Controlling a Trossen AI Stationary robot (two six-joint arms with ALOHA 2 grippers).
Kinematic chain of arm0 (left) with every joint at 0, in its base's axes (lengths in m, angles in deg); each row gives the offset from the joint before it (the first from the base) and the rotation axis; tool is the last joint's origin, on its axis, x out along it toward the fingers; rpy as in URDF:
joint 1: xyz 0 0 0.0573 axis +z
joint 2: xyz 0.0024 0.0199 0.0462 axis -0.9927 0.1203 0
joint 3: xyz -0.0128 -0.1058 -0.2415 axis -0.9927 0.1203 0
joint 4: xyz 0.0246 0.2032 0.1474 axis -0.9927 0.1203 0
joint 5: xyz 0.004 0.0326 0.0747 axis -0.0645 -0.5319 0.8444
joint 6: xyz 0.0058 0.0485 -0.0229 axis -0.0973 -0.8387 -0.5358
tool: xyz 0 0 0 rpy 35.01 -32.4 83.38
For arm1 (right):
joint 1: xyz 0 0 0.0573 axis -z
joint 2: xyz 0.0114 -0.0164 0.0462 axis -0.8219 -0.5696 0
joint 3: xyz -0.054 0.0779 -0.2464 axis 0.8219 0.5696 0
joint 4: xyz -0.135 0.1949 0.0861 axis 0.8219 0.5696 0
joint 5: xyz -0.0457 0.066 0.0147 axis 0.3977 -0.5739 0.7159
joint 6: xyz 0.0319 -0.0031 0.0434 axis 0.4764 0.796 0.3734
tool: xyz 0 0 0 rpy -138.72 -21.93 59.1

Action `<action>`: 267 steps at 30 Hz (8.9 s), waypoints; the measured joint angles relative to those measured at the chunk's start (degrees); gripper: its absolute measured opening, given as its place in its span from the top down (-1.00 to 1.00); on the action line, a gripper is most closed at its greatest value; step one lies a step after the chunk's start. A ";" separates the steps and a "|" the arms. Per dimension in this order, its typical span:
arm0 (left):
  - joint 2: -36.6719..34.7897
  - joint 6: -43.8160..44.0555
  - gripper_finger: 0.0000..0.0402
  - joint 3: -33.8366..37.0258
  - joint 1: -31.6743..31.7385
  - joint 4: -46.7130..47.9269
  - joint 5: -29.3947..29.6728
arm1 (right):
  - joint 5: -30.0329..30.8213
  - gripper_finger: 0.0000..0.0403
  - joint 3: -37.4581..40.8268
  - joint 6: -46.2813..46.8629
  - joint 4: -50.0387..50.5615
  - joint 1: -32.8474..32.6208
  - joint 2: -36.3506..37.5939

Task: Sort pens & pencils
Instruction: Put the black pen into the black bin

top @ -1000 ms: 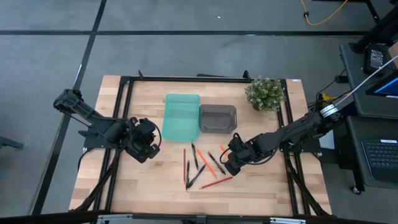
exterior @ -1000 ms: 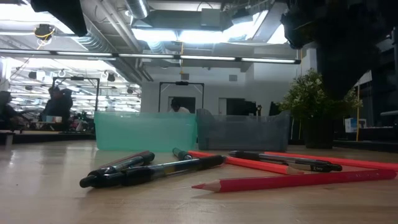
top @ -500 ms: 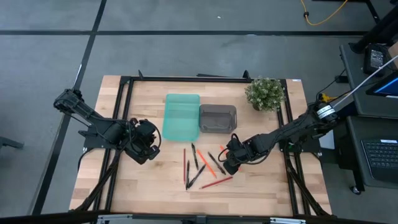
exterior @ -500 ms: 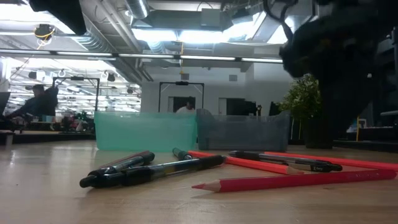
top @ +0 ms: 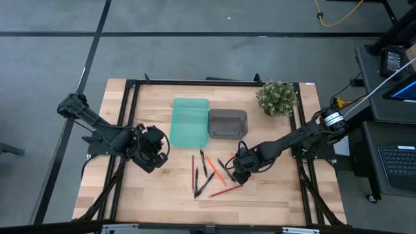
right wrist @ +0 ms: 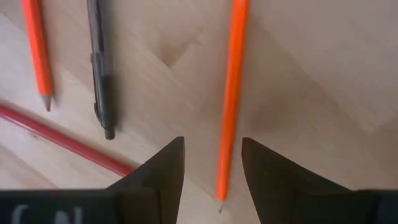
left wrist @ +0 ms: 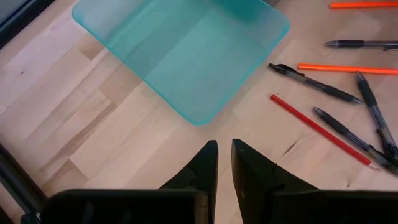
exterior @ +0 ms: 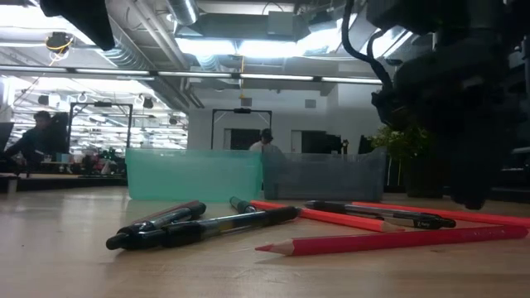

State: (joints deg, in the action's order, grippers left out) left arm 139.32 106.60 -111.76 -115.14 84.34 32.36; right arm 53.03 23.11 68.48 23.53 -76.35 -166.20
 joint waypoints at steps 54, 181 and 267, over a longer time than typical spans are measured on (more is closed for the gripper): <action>-0.01 2.06 0.79 -0.02 -3.43 0.19 -0.14 | 3.50 0.20 -28.87 -21.57 13.83 2.86 -18.14; 0.04 2.97 0.79 -0.02 -5.27 0.26 0.74 | -0.65 0.80 -28.58 -6.90 12.66 2.10 -21.46; 0.06 4.69 0.79 -0.02 -5.09 2.41 2.51 | 19.46 0.34 -45.86 -49.60 35.83 25.06 -21.27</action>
State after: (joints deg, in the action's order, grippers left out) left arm 139.38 111.30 -111.78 -120.24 86.75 34.87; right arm 72.49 -22.75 18.88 59.36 -51.29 -187.47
